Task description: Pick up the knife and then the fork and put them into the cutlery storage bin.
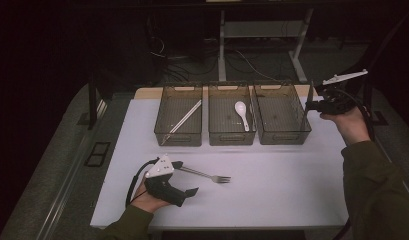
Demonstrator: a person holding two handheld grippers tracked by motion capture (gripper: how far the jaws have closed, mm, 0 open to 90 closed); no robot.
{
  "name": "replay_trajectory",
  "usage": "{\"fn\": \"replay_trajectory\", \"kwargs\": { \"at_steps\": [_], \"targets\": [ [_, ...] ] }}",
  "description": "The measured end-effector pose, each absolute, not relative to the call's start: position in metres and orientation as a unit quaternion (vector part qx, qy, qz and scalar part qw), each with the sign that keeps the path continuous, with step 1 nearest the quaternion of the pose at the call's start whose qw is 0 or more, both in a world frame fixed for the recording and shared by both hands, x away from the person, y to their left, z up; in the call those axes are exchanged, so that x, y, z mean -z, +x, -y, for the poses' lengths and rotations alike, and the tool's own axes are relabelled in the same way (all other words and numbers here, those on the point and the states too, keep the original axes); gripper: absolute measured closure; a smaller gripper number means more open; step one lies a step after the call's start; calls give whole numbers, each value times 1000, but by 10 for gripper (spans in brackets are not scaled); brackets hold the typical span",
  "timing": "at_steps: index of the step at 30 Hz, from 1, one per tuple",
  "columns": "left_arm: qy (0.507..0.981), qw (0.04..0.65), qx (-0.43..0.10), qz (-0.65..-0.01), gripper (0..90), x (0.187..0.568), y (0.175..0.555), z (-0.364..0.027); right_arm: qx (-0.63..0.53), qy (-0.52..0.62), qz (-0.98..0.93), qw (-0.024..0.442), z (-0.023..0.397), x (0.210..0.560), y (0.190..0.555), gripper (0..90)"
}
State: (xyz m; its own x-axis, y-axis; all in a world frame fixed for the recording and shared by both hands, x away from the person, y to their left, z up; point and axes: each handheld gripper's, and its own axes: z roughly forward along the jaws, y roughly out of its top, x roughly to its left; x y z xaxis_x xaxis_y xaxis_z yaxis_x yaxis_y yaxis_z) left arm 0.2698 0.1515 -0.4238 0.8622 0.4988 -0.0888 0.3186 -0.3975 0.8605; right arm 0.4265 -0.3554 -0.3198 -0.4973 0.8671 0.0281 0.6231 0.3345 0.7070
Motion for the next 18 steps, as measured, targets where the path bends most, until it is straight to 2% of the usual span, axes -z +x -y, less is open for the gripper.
{"fn": "replay_trajectory", "kwargs": {
  "at_steps": [18],
  "targets": [
    [832,491,-85,-246,0,425,271,-151,-333,463,-798,196,318,346,470,888]
  ]
}}
